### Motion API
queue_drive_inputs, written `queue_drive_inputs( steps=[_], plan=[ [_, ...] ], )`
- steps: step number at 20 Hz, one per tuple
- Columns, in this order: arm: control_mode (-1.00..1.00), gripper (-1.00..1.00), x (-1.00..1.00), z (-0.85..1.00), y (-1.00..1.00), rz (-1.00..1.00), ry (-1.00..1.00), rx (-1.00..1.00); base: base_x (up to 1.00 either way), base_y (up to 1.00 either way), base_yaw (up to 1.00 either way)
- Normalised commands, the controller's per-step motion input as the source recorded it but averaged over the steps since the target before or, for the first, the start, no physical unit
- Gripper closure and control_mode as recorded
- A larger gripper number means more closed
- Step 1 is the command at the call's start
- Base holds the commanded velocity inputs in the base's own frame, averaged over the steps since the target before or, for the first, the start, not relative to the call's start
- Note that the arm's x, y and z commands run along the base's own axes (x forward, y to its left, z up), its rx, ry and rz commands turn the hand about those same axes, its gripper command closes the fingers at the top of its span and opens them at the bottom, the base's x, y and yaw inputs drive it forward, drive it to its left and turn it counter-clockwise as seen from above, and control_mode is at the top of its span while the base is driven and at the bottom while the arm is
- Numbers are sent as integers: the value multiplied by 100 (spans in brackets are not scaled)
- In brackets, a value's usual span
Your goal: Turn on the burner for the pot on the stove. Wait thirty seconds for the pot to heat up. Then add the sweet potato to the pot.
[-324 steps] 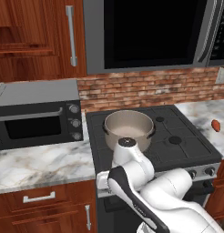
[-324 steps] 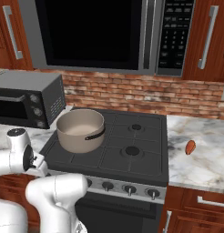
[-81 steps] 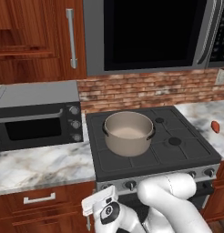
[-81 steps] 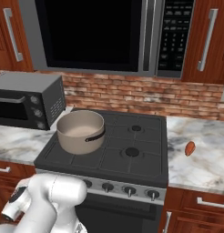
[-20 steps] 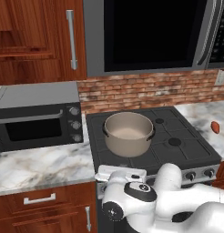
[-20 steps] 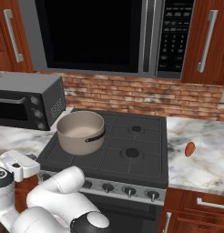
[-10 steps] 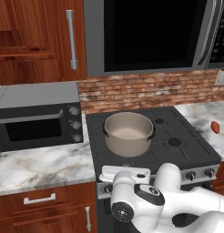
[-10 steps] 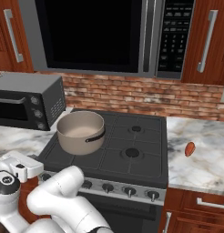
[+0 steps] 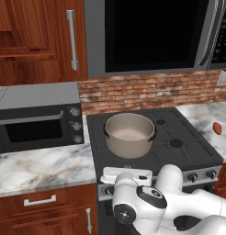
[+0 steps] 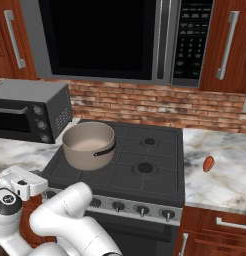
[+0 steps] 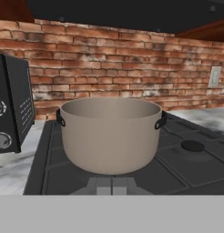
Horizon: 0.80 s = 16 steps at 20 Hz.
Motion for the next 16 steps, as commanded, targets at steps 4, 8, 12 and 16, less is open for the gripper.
queue_drive_inputs(
  steps=[4,8,12,16],
  plan=[
    [-100,100,0,0,0,0,0,0,0,0,0],
    [-100,100,0,0,0,0,0,0,0,0,0],
    [-100,100,0,0,0,0,0,0,0,0,0],
    [-100,100,0,0,0,0,0,0,0,0,0]
  ],
)
